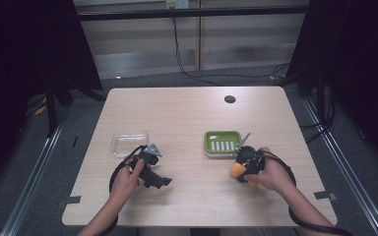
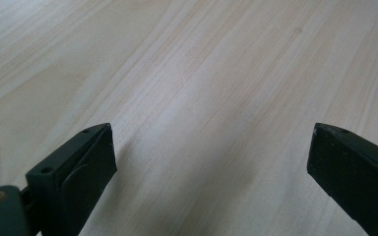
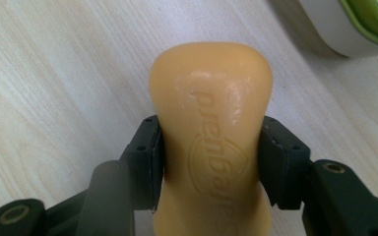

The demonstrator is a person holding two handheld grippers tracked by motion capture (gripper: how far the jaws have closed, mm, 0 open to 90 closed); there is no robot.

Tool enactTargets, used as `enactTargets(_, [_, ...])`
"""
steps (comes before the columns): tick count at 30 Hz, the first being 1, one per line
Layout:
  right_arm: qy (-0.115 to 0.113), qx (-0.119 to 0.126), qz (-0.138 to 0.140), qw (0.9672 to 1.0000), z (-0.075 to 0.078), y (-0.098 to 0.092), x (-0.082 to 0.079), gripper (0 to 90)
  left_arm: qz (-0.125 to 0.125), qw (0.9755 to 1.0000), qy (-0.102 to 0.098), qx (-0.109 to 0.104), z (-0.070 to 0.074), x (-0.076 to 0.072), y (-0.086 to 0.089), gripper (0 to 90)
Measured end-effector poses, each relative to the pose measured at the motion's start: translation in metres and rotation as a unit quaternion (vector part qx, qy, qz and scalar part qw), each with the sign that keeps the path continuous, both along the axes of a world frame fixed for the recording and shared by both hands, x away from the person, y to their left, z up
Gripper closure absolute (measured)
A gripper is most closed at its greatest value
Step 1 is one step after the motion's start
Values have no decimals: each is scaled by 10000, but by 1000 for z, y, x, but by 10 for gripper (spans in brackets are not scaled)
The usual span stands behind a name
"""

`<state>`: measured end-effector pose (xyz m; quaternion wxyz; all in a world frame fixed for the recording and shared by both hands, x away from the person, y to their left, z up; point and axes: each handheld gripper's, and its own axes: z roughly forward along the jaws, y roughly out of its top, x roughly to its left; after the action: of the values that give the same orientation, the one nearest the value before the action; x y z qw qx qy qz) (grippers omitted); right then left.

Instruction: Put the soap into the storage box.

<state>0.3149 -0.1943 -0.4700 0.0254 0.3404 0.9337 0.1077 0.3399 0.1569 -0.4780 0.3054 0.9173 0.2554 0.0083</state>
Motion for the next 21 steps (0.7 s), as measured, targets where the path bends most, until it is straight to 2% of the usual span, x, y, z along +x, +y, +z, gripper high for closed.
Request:
enactTargets(4, [97,31,45,9999,1,1,0,495,54,10000,35,-16,-2,-1,-3,44])
enactTargets(5, [111,24,45,9999,2,2,0,497,-189,9997,-14,138,-1,1,-2,44])
enactTargets(6, [111,24,45,9999,2,2,0,497,-189,9997,-14,138,-1,1,-2,44])
enactTargets(7, [230,122,45,9997,5,1,2,498,-23,10000,9,-3,-1,-1,-4,43])
enactTargets(10, [264,170,27,9995,8,1,5,499,-45,10000,12,17,-1,-1,-3,44])
enactTargets(11, [233,214,34,9995,10,0,7,500,-240,9995,-12,187,0,1,-1,43])
enactTargets(15, [272,309,-37,9991,14,0,9,501,-241,9995,-22,188,1,1,-1,43])
enactTargets(18, [248,309,-26,9992,17,0,10,501,-32,10000,13,-14,0,-2,-2,43])
enactTargets(21, [269,331,-73,9991,21,2,11,502,-31,10000,14,-1,0,-2,-1,43])
